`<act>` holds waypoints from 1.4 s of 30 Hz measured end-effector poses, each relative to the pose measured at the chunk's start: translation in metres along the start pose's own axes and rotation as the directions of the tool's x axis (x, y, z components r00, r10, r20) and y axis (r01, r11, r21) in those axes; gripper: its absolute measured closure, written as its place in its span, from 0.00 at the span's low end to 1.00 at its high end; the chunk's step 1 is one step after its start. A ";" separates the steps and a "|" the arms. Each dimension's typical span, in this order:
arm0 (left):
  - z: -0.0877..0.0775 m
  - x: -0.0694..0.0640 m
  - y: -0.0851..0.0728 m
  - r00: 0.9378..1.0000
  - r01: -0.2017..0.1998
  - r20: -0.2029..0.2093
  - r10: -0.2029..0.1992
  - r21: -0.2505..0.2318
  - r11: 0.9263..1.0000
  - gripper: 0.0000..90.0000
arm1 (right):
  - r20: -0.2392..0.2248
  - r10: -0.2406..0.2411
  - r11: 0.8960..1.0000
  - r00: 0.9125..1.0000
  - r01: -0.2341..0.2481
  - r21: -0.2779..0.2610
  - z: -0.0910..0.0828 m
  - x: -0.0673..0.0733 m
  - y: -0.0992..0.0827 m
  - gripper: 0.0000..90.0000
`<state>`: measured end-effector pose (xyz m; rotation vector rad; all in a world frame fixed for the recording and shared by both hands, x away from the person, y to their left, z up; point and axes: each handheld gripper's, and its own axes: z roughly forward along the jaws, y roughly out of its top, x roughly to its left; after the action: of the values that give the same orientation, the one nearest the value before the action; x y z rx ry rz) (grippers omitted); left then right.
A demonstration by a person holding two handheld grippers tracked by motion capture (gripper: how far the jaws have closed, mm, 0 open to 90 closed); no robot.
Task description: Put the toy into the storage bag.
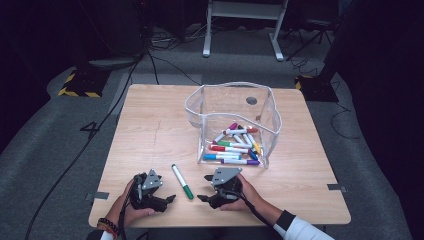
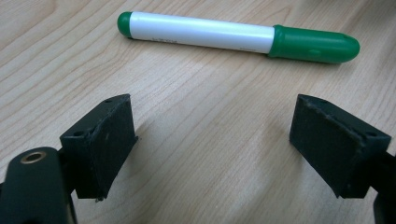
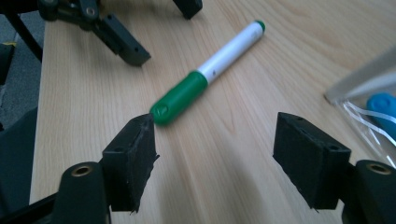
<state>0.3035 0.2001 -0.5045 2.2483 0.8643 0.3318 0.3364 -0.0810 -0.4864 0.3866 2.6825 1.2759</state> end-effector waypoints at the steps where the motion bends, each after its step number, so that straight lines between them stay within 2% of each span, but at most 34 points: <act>1: 0.000 0.000 -0.001 1.000 0.002 -0.003 -0.002 -0.002 1.000 0.16 | 0.000 -0.003 1.000 1.000 0.003 -0.003 0.003 0.001 0.003 0.34; 10: -0.005 -0.001 -0.005 1.000 0.016 -0.012 -0.016 -0.003 1.000 0.16 | -0.028 -0.009 1.000 1.000 0.009 -0.008 0.028 0.003 0.020 0.36; 16: -0.006 -0.001 -0.007 1.000 0.020 -0.016 -0.020 -0.003 1.000 0.16 | 0.002 -0.007 0.999 1.000 0.006 0.046 0.050 0.004 0.024 0.38; 18: -0.007 -0.001 -0.007 1.000 0.019 -0.018 -0.020 -0.002 1.000 0.16 | 0.027 -0.015 0.998 1.000 0.014 0.054 0.054 0.003 0.024 0.43; 19: -0.007 -0.001 -0.007 1.000 0.020 -0.017 -0.020 -0.003 1.000 0.16 | 0.025 -0.011 0.999 1.000 0.009 0.051 0.055 0.002 0.024 0.47; 21: -0.007 -0.001 -0.007 1.000 0.020 -0.017 -0.020 -0.003 1.000 0.16 | 0.038 0.010 0.999 0.999 -0.012 0.050 0.053 -0.003 0.024 0.60; 23: -0.007 -0.001 -0.007 1.000 0.019 -0.017 -0.019 -0.003 1.000 0.16 | 0.028 0.034 0.998 0.999 -0.035 0.059 0.050 -0.008 0.022 0.69; 26: -0.007 -0.001 -0.007 1.000 0.019 -0.019 -0.019 -0.002 1.000 0.16 | 0.029 0.027 0.997 0.999 -0.029 0.073 0.041 -0.014 0.017 0.80; 31: -0.007 -0.001 -0.007 1.000 0.019 -0.019 -0.019 -0.002 1.000 0.16 | 0.005 0.009 0.995 1.000 -0.009 0.101 0.022 -0.021 0.005 0.82; 34: -0.007 -0.001 -0.007 1.000 0.019 -0.019 -0.019 -0.002 1.000 0.16 | -0.022 -0.002 0.992 1.000 0.005 0.125 0.002 -0.026 -0.008 0.82; 37: -0.007 -0.001 -0.007 1.000 0.020 -0.018 -0.020 -0.003 1.000 0.16 | -0.028 -0.007 0.990 1.000 0.011 0.140 -0.018 -0.032 -0.023 0.82; 42: -0.006 0.000 -0.007 1.000 0.018 -0.016 -0.018 -0.004 1.000 0.16 | -0.006 0.040 0.989 0.999 -0.039 0.145 -0.060 -0.044 -0.055 0.83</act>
<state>0.2969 0.2067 -0.5048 2.2360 0.8918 0.3435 0.3546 -0.1716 -0.4909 0.4544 2.7978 1.0975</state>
